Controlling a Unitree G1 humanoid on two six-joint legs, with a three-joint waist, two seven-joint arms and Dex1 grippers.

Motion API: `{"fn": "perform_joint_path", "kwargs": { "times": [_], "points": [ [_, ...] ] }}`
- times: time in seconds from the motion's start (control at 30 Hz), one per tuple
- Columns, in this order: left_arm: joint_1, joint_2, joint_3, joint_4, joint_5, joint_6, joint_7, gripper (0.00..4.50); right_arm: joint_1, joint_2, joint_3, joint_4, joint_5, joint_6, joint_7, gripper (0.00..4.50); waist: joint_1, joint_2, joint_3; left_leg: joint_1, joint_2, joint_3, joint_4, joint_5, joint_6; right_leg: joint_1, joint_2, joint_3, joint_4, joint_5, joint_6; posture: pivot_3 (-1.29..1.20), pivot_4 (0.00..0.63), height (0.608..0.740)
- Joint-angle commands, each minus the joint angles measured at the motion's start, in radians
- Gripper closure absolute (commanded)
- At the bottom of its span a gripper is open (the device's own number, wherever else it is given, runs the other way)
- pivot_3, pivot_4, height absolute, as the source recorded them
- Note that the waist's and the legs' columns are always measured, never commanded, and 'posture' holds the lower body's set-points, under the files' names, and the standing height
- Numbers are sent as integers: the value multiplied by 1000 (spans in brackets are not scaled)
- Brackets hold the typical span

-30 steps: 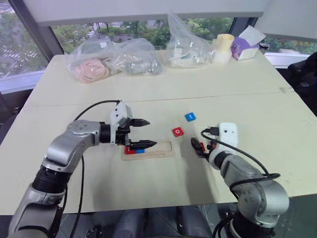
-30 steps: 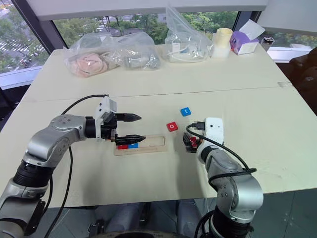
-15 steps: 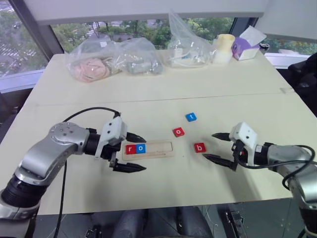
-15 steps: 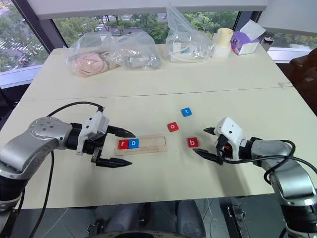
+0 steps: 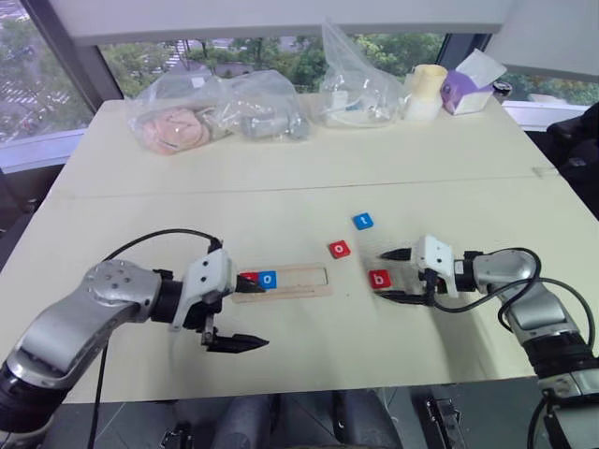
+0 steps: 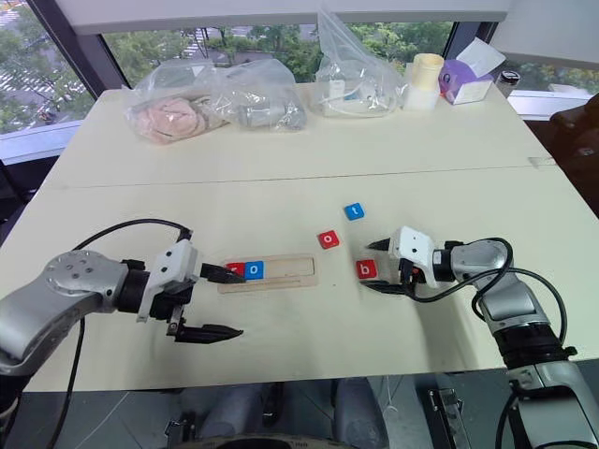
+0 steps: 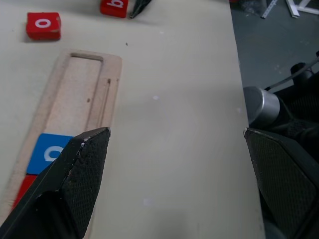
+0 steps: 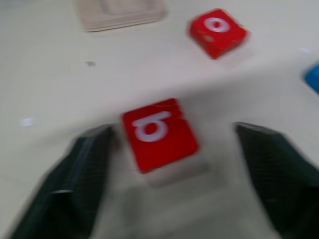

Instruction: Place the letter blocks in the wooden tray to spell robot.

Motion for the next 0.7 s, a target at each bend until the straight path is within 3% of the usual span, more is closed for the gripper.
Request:
{"fn": "perform_joint_path", "kwargs": {
  "times": [0.03, 0.1, 0.23, 0.43, 0.57, 0.7],
  "points": [
    [6, 14, 46, -25, -16, -1, 13, 0, -2, -4, 1, -3, 2, -14, 15, 2383, 0, 0, 0, 0, 0, 0, 0, 0, 0, 0, 0, 0, 0, 0, 0, 0, 150, 740],
    [17, 23, 53, -4, -1, -13, 11, 0, 7, -1, -2, -37, 13, 8, 14, 3361, 0, 0, 0, 0, 0, 0, 0, 0, 0, 0, 0, 0, 0, 0, 0, 0, 150, 740],
    [46, 21, 110, 56, -8, -24, 21, 0, -41, 68, -48, -181, 141, 252, -69, 3352, -5, 0, 0, 0, 0, 0, 0, 0, 0, -1, 0, 1, 1, 0, 0, 0, 150, 740],
    [148, 56, 240, 107, 0, -55, 11, 0, -164, 131, 90, -379, 110, 538, -149, 3352, -2, 1, 0, -2, 1, 0, -1, 0, 0, -5, 0, 2, 2, 0, -1, 0, 150, 740],
    [166, 55, 299, 89, -40, -40, 10, 0, -239, 205, 198, -407, 37, 658, -239, 3352, 5, 0, 0, -2, 0, 0, -1, 0, 0, -5, -1, 2, 1, 0, -1, 0, 150, 740],
    [186, 58, 310, 73, -34, -37, 21, 0, -273, 248, 281, -400, -6, 635, -238, 3352, 1, 0, 0, -4, -1, 1, -1, 0, 0, -6, -1, 2, 0, 0, -1, 0, 150, 740]
  ]
}}
